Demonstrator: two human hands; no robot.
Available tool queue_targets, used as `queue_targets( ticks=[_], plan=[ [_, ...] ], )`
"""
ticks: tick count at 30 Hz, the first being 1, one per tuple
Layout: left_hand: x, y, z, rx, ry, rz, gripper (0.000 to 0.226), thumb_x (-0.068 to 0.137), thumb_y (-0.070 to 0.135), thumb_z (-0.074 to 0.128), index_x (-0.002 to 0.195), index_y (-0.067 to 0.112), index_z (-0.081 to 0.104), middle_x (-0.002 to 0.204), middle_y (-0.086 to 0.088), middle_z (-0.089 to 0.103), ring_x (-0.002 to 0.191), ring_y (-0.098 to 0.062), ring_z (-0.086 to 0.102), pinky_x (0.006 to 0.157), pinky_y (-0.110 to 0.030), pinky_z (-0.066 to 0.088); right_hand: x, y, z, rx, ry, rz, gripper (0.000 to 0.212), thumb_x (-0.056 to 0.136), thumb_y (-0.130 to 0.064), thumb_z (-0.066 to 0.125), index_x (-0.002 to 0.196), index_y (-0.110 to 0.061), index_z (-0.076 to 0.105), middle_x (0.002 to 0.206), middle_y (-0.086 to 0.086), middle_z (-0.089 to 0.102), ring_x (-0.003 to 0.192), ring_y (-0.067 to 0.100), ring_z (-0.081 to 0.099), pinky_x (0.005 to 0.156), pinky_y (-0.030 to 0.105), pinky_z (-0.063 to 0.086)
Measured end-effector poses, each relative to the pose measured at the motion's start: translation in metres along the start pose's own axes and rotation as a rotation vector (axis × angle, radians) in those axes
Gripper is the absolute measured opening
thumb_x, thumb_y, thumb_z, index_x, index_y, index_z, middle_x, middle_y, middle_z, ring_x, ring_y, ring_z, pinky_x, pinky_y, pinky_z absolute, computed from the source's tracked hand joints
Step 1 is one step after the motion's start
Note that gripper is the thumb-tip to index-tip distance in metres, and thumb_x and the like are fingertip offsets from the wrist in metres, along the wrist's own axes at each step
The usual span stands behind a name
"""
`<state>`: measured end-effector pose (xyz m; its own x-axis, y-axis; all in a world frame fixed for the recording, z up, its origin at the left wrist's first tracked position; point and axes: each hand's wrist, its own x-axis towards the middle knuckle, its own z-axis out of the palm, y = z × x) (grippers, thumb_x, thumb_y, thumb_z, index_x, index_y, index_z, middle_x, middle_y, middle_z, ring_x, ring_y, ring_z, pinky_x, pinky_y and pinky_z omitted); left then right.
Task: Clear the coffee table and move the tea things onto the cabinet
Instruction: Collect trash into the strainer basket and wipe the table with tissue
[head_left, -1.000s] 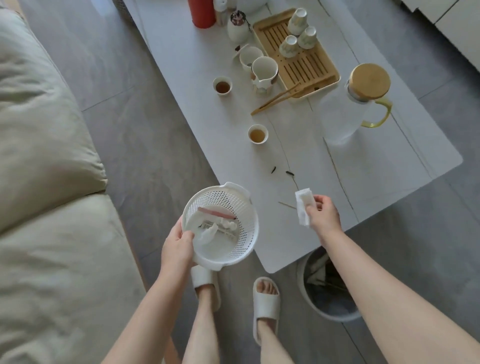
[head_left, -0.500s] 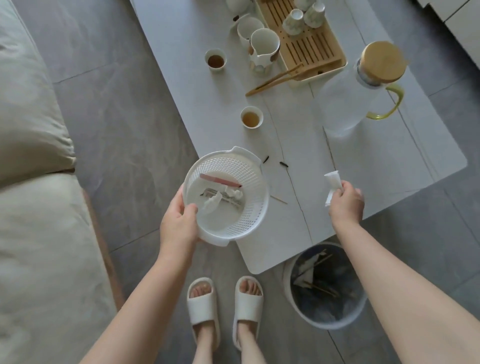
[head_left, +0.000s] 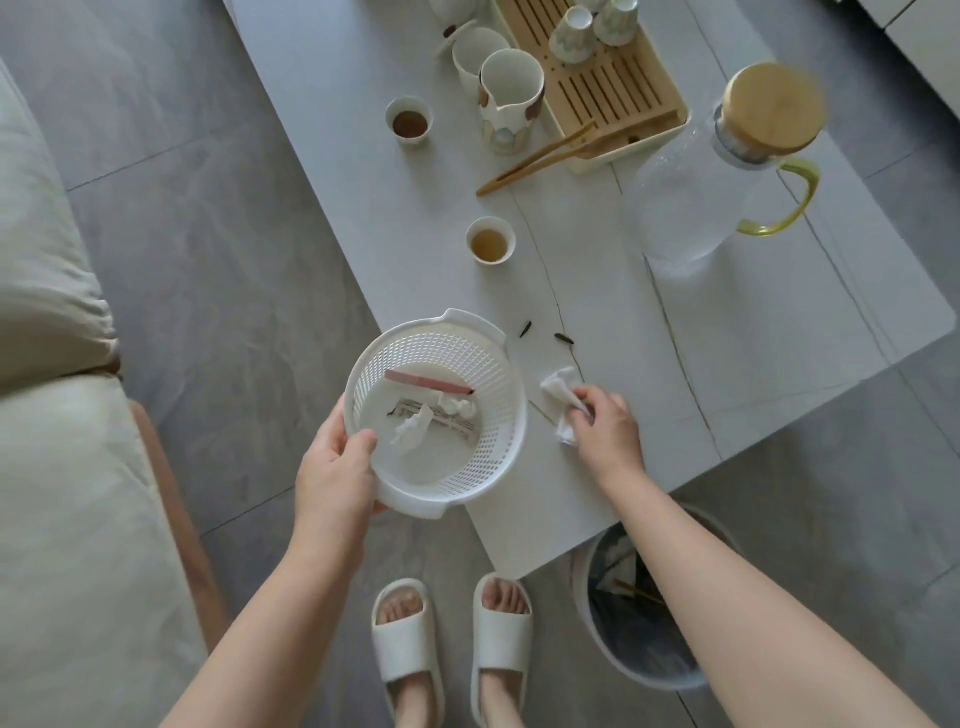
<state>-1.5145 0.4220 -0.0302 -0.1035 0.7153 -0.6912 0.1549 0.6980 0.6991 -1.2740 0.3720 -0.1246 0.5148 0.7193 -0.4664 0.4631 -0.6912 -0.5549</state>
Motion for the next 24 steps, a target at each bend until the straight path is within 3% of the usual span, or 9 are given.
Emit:
queue_targets(
  ticks=[2, 5, 9, 14, 21, 24],
  plan=[
    [0.0, 0.001, -0.003, -0.007, 0.003, -0.017, 0.05, 0.086, 0.011, 0.044, 0.105, 0.052, 0.064, 0.087, 0.019, 0.072, 0.083, -0.017, 0.068, 0.066, -0.045, 0.059, 0.002, -0.008, -0.003, -0.069, -0.019, -0.069, 0.024, 0.093, -0.014, 0.046, 0.113, -0.013, 0.06, 0.108, 0.011, 0.055, 0.088, 0.021, 0.051, 0.076, 0.028, 0.04],
    [0.002, 0.004, -0.01, -0.017, -0.008, -0.032, 0.051, 0.087, 0.011, 0.043, 0.103, 0.054, 0.064, 0.086, 0.017, 0.072, 0.079, -0.015, 0.067, 0.059, -0.038, 0.059, 0.02, -0.022, -0.021, -0.153, 0.134, -0.126, 0.024, 0.092, -0.014, 0.045, 0.11, -0.012, 0.061, 0.105, 0.013, 0.057, 0.086, 0.029, 0.055, 0.071, 0.034, 0.044],
    [0.01, 0.006, -0.021, -0.017, -0.004, -0.024, 0.048, 0.088, 0.012, 0.045, 0.105, 0.051, 0.065, 0.086, 0.016, 0.072, 0.073, -0.012, 0.069, 0.052, -0.036, 0.058, 0.069, -0.044, -0.032, -0.248, 0.213, -0.13, 0.032, 0.094, -0.013, 0.041, 0.12, -0.018, 0.059, 0.109, 0.013, 0.054, 0.079, 0.027, 0.049, 0.064, 0.031, 0.037],
    [0.019, 0.008, -0.044, 0.006, 0.011, 0.024, 0.048, 0.09, 0.014, 0.047, 0.103, 0.056, 0.063, 0.088, 0.02, 0.073, 0.071, -0.002, 0.07, 0.051, -0.028, 0.056, 0.105, -0.059, -0.008, -0.41, -0.03, -0.233, 0.036, 0.095, -0.013, 0.041, 0.122, -0.029, 0.06, 0.104, 0.013, 0.051, 0.102, 0.033, 0.05, 0.076, 0.033, 0.042],
    [0.022, 0.003, -0.072, 0.046, 0.083, -0.021, 0.048, 0.083, 0.016, 0.048, 0.104, 0.056, 0.063, 0.087, 0.021, 0.071, 0.08, -0.011, 0.067, 0.056, -0.032, 0.056, 0.043, -0.041, 0.022, -0.374, -0.184, -0.279, 0.03, 0.094, -0.018, 0.049, 0.116, -0.032, 0.064, 0.1, 0.009, 0.054, 0.096, 0.029, 0.054, 0.072, 0.033, 0.043],
    [0.019, -0.005, -0.085, 0.078, 0.126, -0.037, 0.044, 0.076, 0.024, 0.048, 0.106, 0.053, 0.063, 0.091, 0.019, 0.072, 0.089, -0.02, 0.068, 0.065, -0.042, 0.059, 0.023, -0.037, 0.016, -0.291, -0.189, -0.276, 0.029, 0.094, -0.018, 0.048, 0.115, -0.029, 0.065, 0.099, 0.008, 0.055, 0.092, 0.028, 0.055, 0.075, 0.037, 0.048]
  ],
)
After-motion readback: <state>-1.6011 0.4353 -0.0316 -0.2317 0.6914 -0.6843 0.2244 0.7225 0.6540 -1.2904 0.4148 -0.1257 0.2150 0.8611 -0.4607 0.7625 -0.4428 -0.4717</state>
